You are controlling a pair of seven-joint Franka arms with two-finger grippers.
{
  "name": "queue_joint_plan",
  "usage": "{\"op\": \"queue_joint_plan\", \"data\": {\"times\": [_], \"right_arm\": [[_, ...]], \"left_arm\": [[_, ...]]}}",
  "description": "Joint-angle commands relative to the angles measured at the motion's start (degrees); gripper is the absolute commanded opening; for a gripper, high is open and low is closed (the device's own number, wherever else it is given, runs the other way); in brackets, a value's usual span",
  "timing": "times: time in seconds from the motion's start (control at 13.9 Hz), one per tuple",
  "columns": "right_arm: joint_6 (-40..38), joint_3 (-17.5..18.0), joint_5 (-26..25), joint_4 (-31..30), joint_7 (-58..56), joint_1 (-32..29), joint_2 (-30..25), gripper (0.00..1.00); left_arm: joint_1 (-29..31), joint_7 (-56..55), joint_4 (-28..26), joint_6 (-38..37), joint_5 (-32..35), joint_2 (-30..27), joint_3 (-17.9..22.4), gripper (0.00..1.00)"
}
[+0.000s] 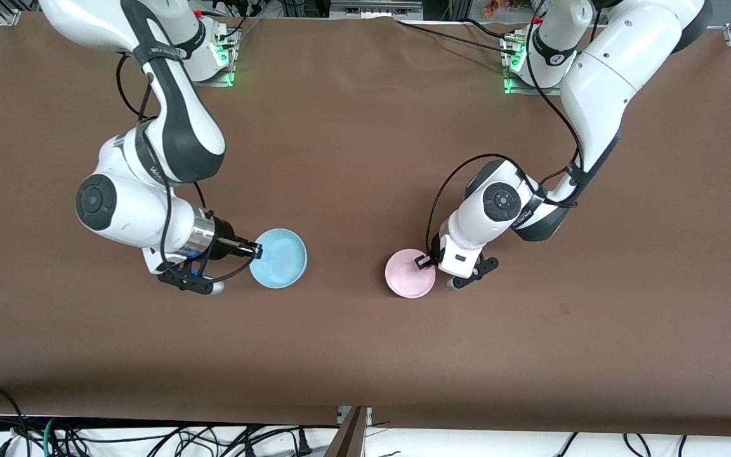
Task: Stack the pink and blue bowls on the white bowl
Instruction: 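Carry the pink bowl to the white bowl while the right gripper follows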
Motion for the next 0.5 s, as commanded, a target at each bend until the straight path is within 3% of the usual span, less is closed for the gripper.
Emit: {"op": "queue_joint_plan", "data": {"times": [0.0,0.43], "right_arm": [[1.15,-0.13,-0.25,0.19,1.63,1.08,0.31,0.0],[5.8,-0.13,-0.25,0.19,8.03,4.15,1.8,0.0]], "left_arm": [[-0.3,-1.4,0.44,0.32,1.64,-0.53,0.35,0.43],[0.67,-1.4,0.88,-0.3,1.64,-1.85,0.26,0.42]]}}
